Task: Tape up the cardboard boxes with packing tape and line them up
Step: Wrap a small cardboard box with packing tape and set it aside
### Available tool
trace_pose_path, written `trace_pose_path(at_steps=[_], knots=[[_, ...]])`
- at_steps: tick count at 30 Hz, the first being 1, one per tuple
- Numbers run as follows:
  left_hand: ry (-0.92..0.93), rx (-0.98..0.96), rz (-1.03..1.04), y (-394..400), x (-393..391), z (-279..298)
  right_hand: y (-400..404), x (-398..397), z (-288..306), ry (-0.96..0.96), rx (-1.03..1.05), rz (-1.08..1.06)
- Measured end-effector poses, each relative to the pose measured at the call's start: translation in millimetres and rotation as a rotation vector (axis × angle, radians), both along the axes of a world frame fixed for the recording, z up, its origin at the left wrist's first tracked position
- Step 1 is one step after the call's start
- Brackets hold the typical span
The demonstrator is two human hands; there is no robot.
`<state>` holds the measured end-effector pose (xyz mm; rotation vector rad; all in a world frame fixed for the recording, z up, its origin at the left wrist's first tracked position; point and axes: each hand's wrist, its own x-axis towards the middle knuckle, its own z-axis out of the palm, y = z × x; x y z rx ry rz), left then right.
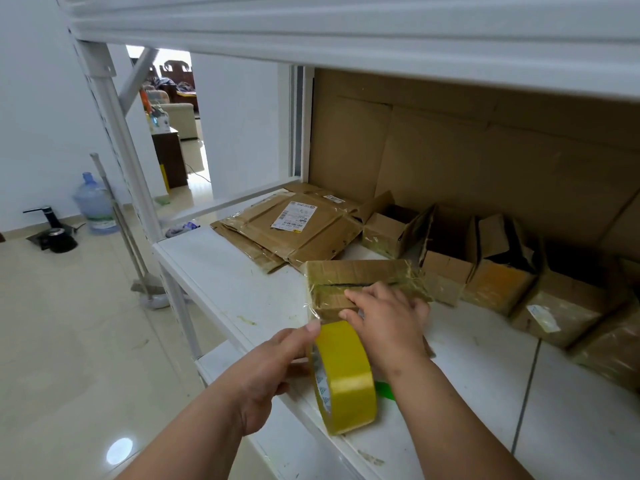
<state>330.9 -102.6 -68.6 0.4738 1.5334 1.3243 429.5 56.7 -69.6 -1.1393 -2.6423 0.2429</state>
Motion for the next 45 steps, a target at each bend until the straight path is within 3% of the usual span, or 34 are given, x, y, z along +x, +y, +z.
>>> trace_pose_path(at_steps=[4, 11, 15, 18, 21, 24, 31, 38, 45], knots=[[0.041, -0.002, 0.034, 3.4, 4.8, -0.3, 0.5, 16.4, 6.9, 0.069, -0.128, 0.077], [0.058, -0.036, 0.071, 13.2, 10.7, 5.0, -0.2, 36.8, -14.3, 0.191, -0.096, 0.209], [0.038, -0.01, 0.112, 15.4, 12.0, 11.2, 2.6, 49.8, -13.8, 0.405, -0.031, 0.068], [0.015, 0.031, 0.131, 13.8, 12.6, 6.8, 2.5, 64.9, -13.4, 0.339, -0.13, -0.017], [-0.026, 0.061, 0.158, 13.6, 14.0, 2.5, -2.3, 77.2, -10.9, 0.073, -0.386, 0.02], [-0.058, 0.084, 0.162, 14.0, 15.4, -2.3, -4.8, 84.0, -18.2, -0.116, -0.441, 0.08], [-0.065, 0.127, 0.15, 12.3, 20.2, -7.5, -0.9, 85.9, -17.8, -0.085, -0.334, 0.016], [-0.079, 0.144, 0.199, 12.9, 21.0, -10.6, 7.1, 80.2, 13.9, 0.321, -0.591, 0.043], [-0.061, 0.157, 0.217, 12.2, 23.3, -12.7, -0.4, 50.3, 43.6, 0.209, -0.591, 0.116]])
